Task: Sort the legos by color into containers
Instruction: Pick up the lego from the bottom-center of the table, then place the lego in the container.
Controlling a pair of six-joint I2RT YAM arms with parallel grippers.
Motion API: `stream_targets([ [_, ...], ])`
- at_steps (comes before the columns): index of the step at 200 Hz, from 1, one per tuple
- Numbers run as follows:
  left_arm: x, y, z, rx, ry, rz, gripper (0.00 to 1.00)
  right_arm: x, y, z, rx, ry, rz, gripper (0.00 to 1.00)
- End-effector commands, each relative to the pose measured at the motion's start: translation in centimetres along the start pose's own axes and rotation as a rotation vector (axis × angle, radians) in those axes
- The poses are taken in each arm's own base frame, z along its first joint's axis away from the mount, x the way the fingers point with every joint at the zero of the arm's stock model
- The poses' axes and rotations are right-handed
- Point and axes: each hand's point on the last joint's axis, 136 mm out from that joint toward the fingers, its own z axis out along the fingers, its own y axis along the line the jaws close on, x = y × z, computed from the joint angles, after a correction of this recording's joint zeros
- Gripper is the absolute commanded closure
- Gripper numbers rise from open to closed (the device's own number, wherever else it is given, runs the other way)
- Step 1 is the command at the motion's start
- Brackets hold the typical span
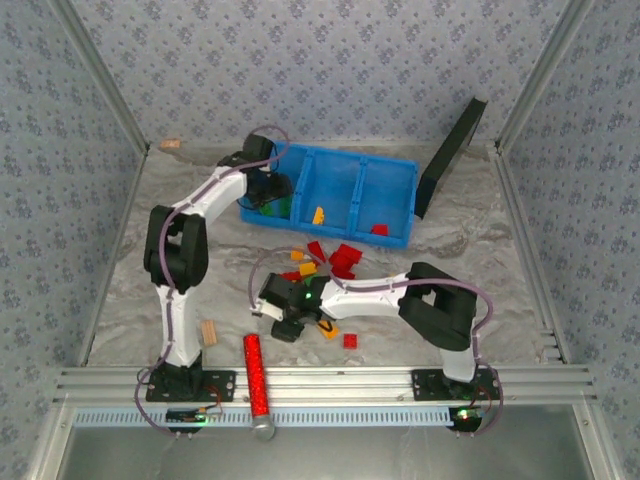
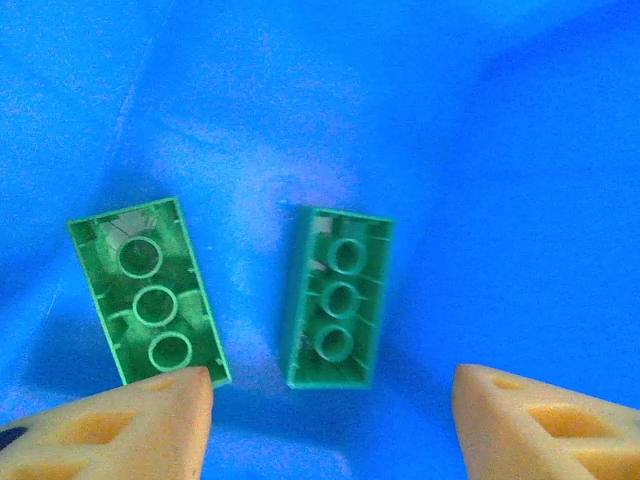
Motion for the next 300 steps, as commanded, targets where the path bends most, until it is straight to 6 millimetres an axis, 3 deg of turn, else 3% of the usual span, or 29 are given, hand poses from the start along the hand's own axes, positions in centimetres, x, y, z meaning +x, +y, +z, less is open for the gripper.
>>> stream_targets([
  [1,-2.3,-4.0,-6.9,0.144,-0.101,0.051,0.35,0.0,0.3,0.4,-0.038,0.015,0.009,0.57],
  [25,-2.3,-4.8,-9.9,0.188,-0.128,0.066,0.34,0.1,0.3,0.0,-0.051,0.019,0.014,0.68],
  [52,-2.0,-4.9,-13.1,0.218,-0.160,0.082,0.33,0.1,0.0,-1.5,-0.062,0.006,0.026,0.73],
  [92,0.5,-2.8,-17.8,0.211,-0.172,0.108,0.32,-1.6,-2.3,-5.4,-0.066,-0.082,0.103,0.75],
  [125,4.6,0.4,-21.0,0.183,-0.161,0.121,0.31,-4.9,-7.0,-9.2,-0.006,-0.201,0.162,0.75],
  [173,12.1,5.1,-23.3,0.159,-0.129,0.122,0.30,-10.9,-17.1,-12.5,0.152,-0.346,0.153,0.74],
  [199,15.0,6.7,-23.5,0.171,-0.113,0.089,0.28,-13.8,-21.8,-12.1,0.227,-0.380,0.122,0.74],
  [231,17.9,7.9,-22.0,0.166,-0.070,0.040,0.28,-15.8,-26.6,-9.9,0.301,-0.390,0.124,0.74],
  [267,20.6,8.0,-20.1,0.180,-0.008,0.017,0.28,-15.9,-30.3,-6.3,0.367,-0.346,0.124,0.74],
  [300,22.9,6.8,-18.0,0.190,0.061,0.020,0.28,-14.8,-31.8,-2.5,0.405,-0.263,0.067,0.74],
])
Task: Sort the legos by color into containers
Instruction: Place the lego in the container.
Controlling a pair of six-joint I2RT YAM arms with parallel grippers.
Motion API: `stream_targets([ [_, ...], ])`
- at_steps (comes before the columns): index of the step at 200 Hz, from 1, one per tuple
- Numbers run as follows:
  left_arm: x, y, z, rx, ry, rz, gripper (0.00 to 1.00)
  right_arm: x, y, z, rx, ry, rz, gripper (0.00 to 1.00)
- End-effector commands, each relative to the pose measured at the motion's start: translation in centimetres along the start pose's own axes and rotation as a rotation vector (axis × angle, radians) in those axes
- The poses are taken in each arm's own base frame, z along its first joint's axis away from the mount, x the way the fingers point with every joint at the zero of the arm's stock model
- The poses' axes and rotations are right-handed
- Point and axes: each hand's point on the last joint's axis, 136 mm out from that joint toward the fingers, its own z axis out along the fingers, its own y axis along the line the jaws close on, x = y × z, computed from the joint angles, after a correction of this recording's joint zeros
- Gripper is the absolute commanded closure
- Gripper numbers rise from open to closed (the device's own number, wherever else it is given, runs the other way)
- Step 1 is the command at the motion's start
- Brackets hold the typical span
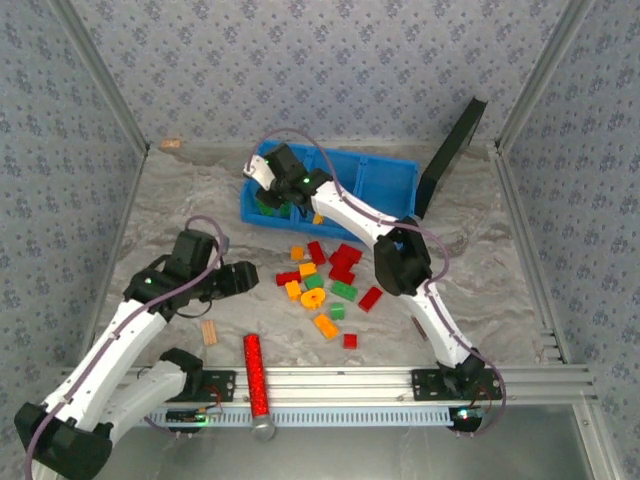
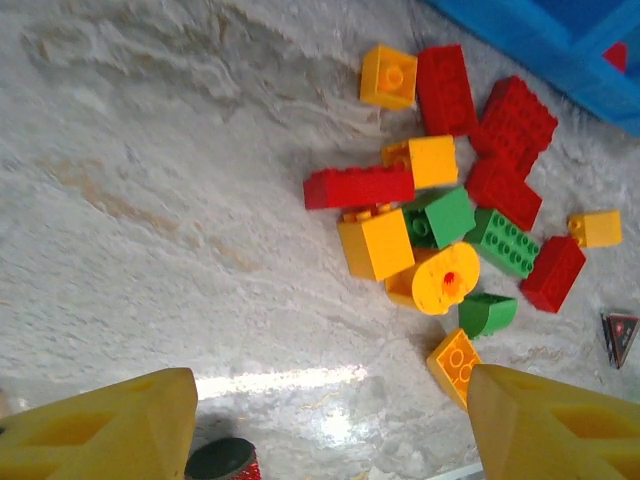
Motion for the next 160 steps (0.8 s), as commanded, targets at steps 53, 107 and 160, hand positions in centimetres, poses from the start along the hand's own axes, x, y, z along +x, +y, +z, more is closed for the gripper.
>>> stream_targets([
  [53,4.3,-4.3,4.6,-0.049,0.187,0.051,0.27,4.7,-0.1,3.9,0.026,0.137,-0.112,0.68],
  [107,7.7,-7.1,7.3,-0.129,0.323,0.081,0.27,4.8,0.1,3.6,0.008,0.119,-0.103,0.56],
  [160,10.9,-8.4,10.0,-0.180,0.395,0.069,0.26,3.1,-0.4,1.4,0.017,0.058,-0.092,0.48],
])
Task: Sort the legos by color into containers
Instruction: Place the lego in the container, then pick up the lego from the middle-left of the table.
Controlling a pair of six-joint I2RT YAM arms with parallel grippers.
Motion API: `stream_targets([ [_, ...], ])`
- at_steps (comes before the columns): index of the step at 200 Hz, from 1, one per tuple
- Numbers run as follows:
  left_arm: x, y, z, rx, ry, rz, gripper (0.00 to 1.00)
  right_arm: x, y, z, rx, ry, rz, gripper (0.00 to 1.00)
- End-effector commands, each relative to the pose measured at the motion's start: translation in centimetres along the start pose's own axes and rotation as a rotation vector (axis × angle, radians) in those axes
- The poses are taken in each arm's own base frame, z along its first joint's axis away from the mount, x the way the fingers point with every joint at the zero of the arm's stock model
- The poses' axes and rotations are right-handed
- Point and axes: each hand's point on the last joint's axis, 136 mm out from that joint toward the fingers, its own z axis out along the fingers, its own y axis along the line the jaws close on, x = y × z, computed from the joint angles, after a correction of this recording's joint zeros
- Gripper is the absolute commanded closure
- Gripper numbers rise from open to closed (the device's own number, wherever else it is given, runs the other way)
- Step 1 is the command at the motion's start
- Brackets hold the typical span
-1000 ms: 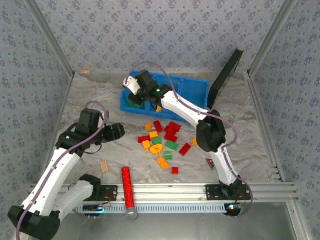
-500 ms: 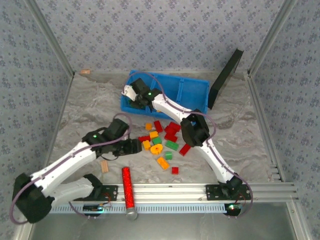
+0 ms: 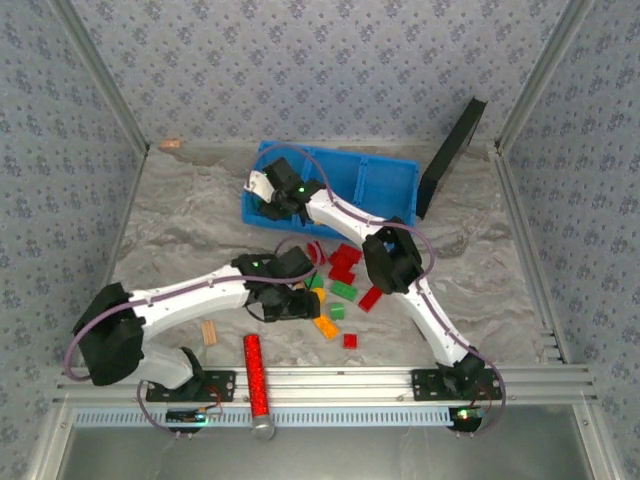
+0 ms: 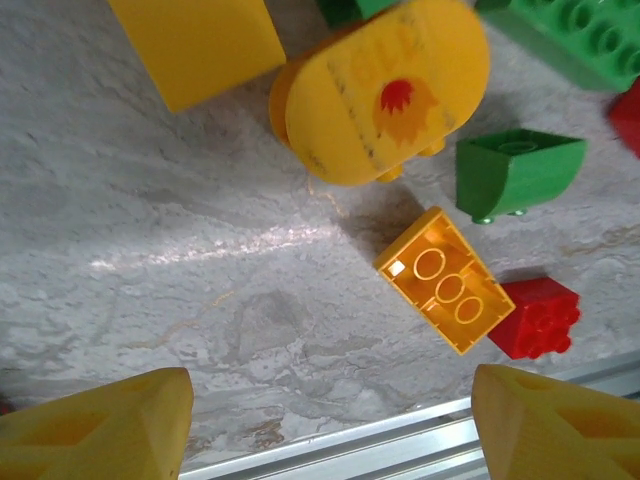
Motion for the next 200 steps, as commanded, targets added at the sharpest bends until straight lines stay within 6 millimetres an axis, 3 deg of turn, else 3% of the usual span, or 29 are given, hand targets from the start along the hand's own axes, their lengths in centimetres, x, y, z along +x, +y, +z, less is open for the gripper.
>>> stream_targets([
  [1,0.2,-1.6,0.4,0.005,0.007,-0.033,0.26,-0.7,-1.0,-2.2,0.006,-0.016,0.006,0.48],
  [43,0.6,-2.5,1.8,-0.030,0.004,-0.050,0.26,-1.8,-2.3,-6.3,0.037,-0.073,0.021,0.46],
  [87,1.0,-3.3,3.9,-0.042,0.015,-0.079,0.25,-1.5,-2.8,-10.9,0.056,-0.109,0.040,0.42],
  [140,1.0,-4.6,5.8,-0.066,0.039,-0.082,0.25,0.8,-4.1,-15.1,0.110,-0.106,0.094,0.38],
  [200,2.3,-3.4,7.9,-0.141,0.118,-0.096,0.28,3.4,-5.6,-19.6,0.191,-0.107,0.148,0.37],
])
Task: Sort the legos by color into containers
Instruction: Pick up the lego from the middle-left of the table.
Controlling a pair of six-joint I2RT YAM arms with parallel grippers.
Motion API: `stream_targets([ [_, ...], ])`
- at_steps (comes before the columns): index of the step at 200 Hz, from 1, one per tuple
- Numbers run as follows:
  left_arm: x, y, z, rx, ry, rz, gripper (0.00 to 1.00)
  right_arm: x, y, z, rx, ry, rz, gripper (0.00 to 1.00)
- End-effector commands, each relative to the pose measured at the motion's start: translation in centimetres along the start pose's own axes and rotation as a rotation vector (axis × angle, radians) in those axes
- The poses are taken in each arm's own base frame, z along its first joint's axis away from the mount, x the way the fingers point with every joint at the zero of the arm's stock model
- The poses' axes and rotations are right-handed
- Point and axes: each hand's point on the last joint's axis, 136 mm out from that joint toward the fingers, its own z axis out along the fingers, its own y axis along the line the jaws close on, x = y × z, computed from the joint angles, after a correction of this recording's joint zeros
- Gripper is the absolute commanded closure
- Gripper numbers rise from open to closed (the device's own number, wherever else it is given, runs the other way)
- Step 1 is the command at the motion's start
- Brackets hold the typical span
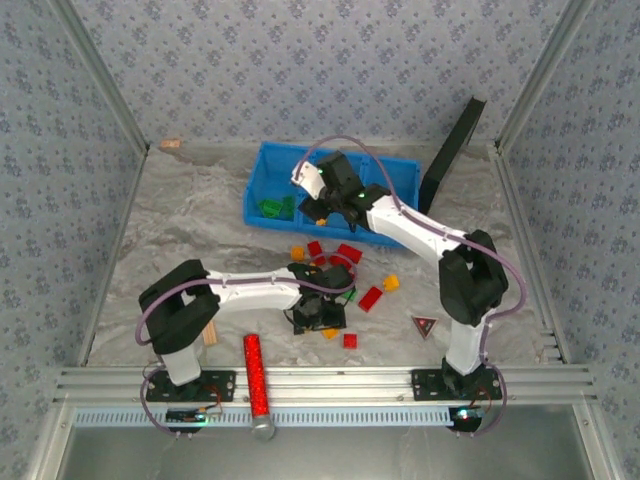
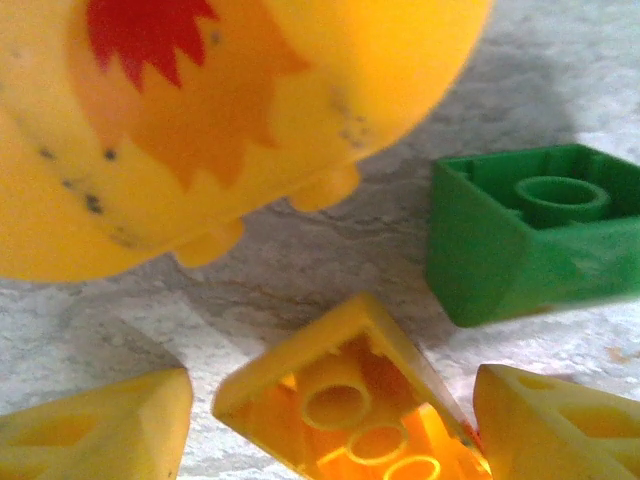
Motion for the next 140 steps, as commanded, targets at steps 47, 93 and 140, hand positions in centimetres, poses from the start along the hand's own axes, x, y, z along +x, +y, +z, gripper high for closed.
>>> stream_targets([
  [47,1.2,0.7,1.5,-0.061,0.082,-0.007,0.51,0.8,-3.6,-7.5,0.116,-0.058,0.178,0.36],
  [93,1.1,3.3,0.3,-0.089,0.093,-0.006,0.69,6.5,-2.9,-12.7,0.159,0.035,0.486,0.34],
  [140,-5.2,3.2,-7.7,-0.035,-0.067,0.055,0.73,14.6,2.5,-16.3,0.104,0.158,0.824,0.30],
])
